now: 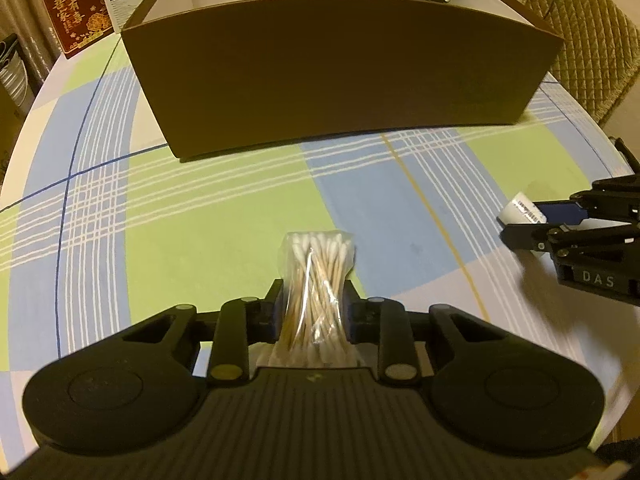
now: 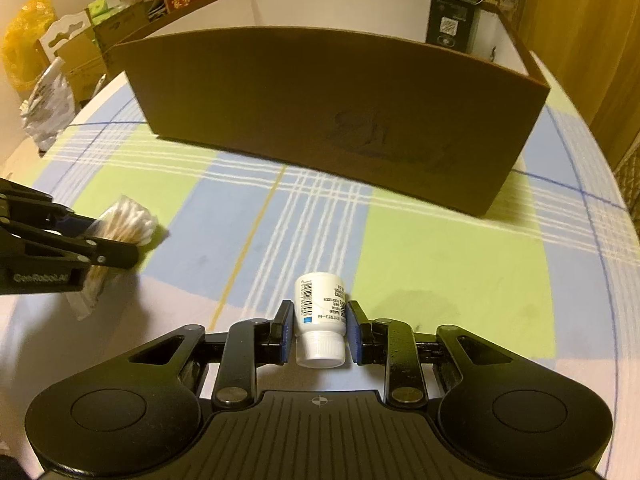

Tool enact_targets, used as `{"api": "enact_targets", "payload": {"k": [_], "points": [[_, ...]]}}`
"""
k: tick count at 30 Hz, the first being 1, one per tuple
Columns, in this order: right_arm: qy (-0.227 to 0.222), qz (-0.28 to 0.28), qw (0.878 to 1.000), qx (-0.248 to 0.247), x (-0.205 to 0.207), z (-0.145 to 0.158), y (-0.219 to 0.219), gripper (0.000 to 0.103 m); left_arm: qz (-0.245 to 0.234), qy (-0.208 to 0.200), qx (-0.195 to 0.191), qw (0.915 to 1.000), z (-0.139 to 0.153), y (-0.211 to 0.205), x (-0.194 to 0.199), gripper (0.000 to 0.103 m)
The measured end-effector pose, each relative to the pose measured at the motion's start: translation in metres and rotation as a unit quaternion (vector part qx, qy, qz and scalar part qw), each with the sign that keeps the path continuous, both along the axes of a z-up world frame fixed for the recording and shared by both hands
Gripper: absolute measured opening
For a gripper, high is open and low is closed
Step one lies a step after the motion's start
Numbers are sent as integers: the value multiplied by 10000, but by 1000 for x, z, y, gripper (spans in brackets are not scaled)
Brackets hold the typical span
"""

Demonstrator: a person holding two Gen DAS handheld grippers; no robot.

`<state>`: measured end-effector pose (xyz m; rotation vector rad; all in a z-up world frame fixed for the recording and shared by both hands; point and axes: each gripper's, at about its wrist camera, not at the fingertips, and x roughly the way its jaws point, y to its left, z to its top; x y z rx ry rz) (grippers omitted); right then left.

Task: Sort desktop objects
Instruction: 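Carry the swab bag and white bottle over the brown box with both tools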

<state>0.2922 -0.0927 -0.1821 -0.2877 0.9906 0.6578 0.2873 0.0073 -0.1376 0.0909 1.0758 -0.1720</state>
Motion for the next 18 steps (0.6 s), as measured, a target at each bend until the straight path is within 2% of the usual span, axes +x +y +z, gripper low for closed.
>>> {"api": "enact_targets", "payload": {"k": [9, 18], "points": [[602, 38, 9973, 412, -2, 10, 3, 24, -88, 64, -229, 9997, 9, 0, -9, 22], [370, 179, 9963, 755, 5, 44, 11, 24, -129, -339, -386, 9986, 52, 0, 0, 22]]}}
